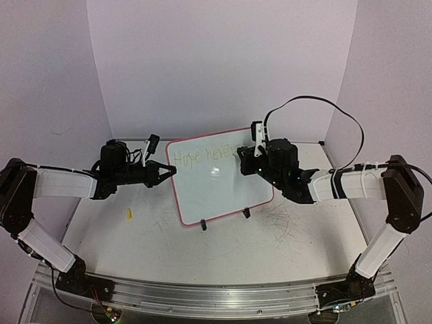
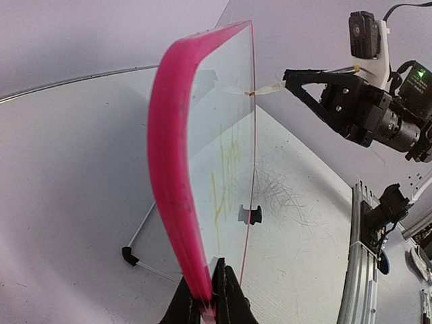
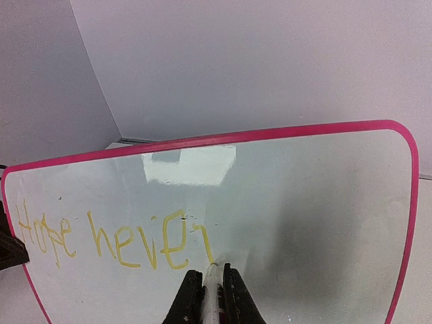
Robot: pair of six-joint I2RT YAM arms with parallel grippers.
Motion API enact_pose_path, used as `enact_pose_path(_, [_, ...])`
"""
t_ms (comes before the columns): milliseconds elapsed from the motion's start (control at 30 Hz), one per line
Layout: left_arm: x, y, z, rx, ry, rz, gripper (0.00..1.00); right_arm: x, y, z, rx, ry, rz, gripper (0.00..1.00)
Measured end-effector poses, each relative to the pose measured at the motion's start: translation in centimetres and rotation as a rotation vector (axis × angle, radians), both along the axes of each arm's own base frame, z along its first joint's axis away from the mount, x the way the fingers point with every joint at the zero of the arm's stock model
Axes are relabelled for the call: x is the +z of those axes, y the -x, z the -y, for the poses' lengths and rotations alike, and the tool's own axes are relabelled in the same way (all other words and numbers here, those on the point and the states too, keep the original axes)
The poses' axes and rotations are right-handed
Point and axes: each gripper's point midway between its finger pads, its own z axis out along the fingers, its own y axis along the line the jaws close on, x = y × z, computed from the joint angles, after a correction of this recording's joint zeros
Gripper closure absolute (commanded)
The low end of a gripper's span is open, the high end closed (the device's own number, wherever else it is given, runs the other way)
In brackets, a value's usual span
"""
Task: Write a sentence on the whiteboard
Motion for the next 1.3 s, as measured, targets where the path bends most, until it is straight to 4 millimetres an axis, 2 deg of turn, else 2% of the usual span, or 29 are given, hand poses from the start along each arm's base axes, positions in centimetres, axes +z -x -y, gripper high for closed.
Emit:
enact_pose_path(100, [0.0, 0.0, 0.0, 0.000, 0.000, 0.000, 1.00, 0.2, -0.1, -0.1, 0.001, 0.003, 0.003, 1.00])
enact_pose_path(333, [0.0, 0.0, 0.0, -0.002, 0.000, 0.002, 1.00, 2.1, -0.8, -0.6, 0.000, -0.014, 0.039, 1.00])
enact_pose_path(767, [0.0, 0.0, 0.0, -0.002, 0.000, 0.002, 1.00, 2.3, -1.2, 0.4, -0.058, -0.028, 0.043, 1.00])
enact_pose_path(833, [0.0, 0.1, 0.0, -0.006, -0.002, 0.006, 1.00, 2.2, -0.5, 0.9, -0.039, -0.031, 0.046, 1.00])
enact_pose_path(933, [0.0, 0.1, 0.1, -0.008, -0.003, 0.008, 1.00, 2.2, 1.7, 1.8, 0.023, -0.042, 0.055, 1.00])
enact_pose_path(1067, [0.0, 0.1, 0.1, -0.008, -0.003, 0.009, 1.00, 4.0, 4.2, 2.9, 0.088, -0.054, 0.100, 1.00])
enact_pose_path(1200, [0.0, 0.1, 0.1, -0.009, -0.003, 0.009, 1.00, 5.4, 5.1, 3.0, 0.123, -0.040, 0.143, 1.00])
enact_pose_path(1300, [0.0, 0.1, 0.1, -0.008, -0.004, 0.010, 0.98, 4.7, 5.1, 3.0, 0.126, -0.003, 0.133, 1.00])
